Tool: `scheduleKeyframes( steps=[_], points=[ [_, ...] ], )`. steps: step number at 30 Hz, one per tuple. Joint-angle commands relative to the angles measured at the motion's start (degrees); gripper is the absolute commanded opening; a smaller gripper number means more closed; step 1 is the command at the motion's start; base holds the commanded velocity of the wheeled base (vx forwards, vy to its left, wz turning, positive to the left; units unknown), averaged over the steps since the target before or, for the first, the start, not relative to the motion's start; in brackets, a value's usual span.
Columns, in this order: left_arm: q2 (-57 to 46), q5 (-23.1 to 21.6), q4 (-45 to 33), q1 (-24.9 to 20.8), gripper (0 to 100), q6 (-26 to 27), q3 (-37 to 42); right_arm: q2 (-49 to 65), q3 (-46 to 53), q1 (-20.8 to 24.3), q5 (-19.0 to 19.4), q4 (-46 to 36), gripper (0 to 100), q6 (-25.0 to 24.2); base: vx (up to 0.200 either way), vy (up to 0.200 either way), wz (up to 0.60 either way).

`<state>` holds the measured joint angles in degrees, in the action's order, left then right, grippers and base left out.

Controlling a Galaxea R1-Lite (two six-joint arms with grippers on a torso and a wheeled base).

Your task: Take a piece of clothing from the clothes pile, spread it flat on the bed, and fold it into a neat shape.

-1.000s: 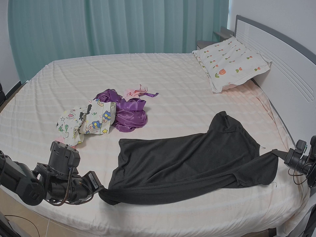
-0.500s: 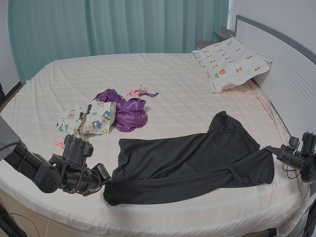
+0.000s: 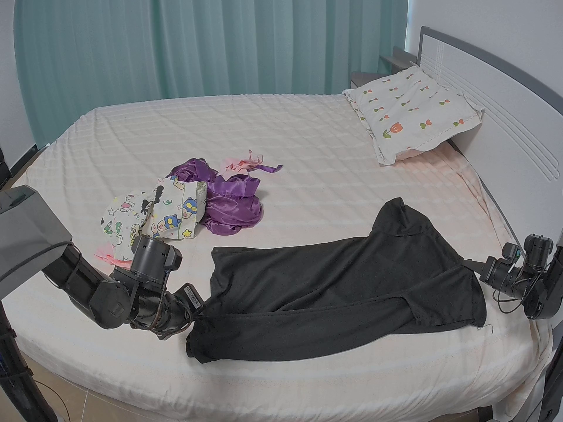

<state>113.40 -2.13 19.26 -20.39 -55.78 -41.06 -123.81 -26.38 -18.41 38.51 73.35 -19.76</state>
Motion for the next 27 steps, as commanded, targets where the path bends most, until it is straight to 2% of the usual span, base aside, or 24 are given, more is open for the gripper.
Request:
scheduleKeyframes(
  steps=[1,13,22,23,24,27],
  points=[
    [2.36,-0.06,0.07,0.36,0,-0.03,-1.04,-2.49,-1.74,1.01,-0.45,-0.23,0,-0.01,0.0,0.0,0.0],
    [6.57,-0.06,0.07,1.15,0,-0.11,-4.29,-5.48,-3.24,1.53,-0.54,0.04,0,-0.1,0.0,0.0,0.0],
    [9.47,-0.06,4.82,1.76,0,-0.29,-3.85,-7.15,-4.64,1.53,-0.54,-0.49,0,-0.1,0.0,0.0,0.0],
    [9.47,-0.06,4.82,1.85,100,-0.29,-3.85,-7.24,-4.64,1.53,-0.54,-0.49,0,-0.1,0.0,0.0,0.0],
    [9.47,-0.15,4.82,1.85,100,-0.29,-3.85,-7.24,-4.64,1.71,-0.45,-0.49,100,-0.1,0.0,0.0,0.0],
    [9.21,-0.15,4.91,1.85,100,-0.29,-3.77,-7.24,-4.38,1.8,-0.45,-0.49,100,-0.1,0.0,0.0,0.0]
  ],
)
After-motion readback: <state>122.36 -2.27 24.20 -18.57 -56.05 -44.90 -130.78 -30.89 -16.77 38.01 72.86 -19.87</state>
